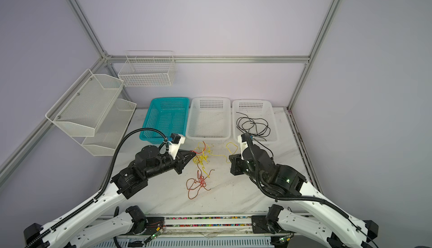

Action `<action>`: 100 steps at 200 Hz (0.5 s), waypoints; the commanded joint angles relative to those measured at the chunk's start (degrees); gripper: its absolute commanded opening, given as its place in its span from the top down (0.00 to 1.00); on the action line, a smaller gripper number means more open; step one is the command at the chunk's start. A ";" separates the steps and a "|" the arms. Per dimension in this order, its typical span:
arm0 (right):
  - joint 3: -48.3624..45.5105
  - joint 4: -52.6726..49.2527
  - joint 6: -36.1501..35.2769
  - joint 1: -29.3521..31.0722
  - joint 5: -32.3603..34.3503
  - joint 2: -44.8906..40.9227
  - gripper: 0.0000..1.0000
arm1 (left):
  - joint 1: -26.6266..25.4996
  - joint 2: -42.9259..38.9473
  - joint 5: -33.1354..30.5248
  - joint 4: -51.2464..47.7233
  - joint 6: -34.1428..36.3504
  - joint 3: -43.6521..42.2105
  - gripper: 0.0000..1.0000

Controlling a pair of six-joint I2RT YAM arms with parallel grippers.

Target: Untangle the cables

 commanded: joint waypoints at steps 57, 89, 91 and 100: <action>-5.30 -1.81 7.30 -0.51 13.04 2.52 1.00 | 1.58 -12.04 -13.25 -11.72 0.78 -0.47 1.00; -6.88 -2.01 7.81 -1.95 12.36 5.30 1.00 | 3.44 -17.32 -15.05 -9.01 -0.62 -2.46 1.00; -6.90 -1.97 7.83 -2.03 12.37 5.41 1.00 | 3.55 -17.94 -15.31 -8.83 -0.75 -2.62 1.00; -6.81 -1.98 7.83 -2.37 12.37 5.83 1.00 | 4.23 -20.31 -16.36 -7.78 -0.93 -3.23 1.00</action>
